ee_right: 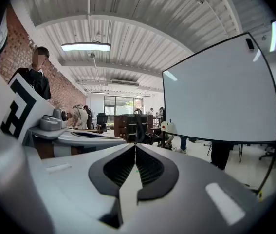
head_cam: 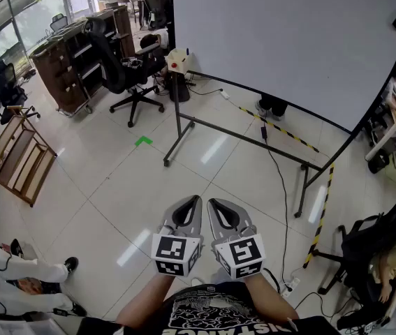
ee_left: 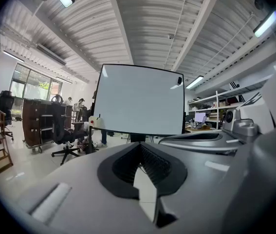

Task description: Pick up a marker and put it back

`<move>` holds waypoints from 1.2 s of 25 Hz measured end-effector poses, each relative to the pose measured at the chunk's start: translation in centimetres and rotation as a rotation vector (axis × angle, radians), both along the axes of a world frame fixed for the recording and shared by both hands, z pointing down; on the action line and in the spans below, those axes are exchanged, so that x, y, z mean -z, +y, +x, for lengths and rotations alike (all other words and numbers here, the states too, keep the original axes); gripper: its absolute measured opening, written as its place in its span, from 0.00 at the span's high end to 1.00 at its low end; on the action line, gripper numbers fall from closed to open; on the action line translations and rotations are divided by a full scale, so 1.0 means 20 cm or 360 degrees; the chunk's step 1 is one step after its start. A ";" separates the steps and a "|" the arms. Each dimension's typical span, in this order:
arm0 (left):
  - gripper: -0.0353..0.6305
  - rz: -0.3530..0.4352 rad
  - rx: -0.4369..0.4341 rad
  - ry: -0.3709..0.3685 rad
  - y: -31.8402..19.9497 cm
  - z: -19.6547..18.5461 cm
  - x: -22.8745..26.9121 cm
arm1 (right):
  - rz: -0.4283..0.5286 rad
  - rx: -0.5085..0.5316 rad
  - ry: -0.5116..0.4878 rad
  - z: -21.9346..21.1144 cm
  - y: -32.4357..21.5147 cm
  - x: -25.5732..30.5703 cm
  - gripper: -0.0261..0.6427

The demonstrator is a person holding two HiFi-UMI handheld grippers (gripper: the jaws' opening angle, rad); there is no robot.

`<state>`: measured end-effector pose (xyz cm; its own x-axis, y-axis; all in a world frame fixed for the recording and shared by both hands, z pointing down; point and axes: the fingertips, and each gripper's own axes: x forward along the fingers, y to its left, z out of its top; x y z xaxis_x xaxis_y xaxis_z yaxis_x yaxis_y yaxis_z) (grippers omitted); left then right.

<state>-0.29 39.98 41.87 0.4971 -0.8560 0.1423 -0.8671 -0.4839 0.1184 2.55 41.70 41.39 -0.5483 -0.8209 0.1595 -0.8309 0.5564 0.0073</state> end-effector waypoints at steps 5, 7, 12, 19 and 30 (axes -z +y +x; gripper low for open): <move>0.94 0.0000 0.0017 0.0002 -0.10 -0.03 -0.02 | 0.0029 0.0021 0.0017 -0.02 -0.11 0.00 0.96; 0.94 0.0005 0.0030 0.0001 -0.16 -0.04 -0.02 | 0.0037 0.0029 0.0017 -0.03 -0.18 0.00 0.96; 0.94 0.0013 0.0065 -0.0001 -0.40 -0.05 -0.03 | 0.0059 0.0071 0.0009 -0.04 -0.43 0.00 0.96; 0.94 0.0020 0.0116 -0.0021 -0.87 -0.02 -0.01 | 0.0082 0.0106 -0.0021 -0.01 -0.90 0.04 0.96; 0.94 -0.0010 0.0183 -0.0030 -1.49 0.10 0.03 | 0.0064 0.0171 -0.0040 0.11 -1.53 0.09 0.96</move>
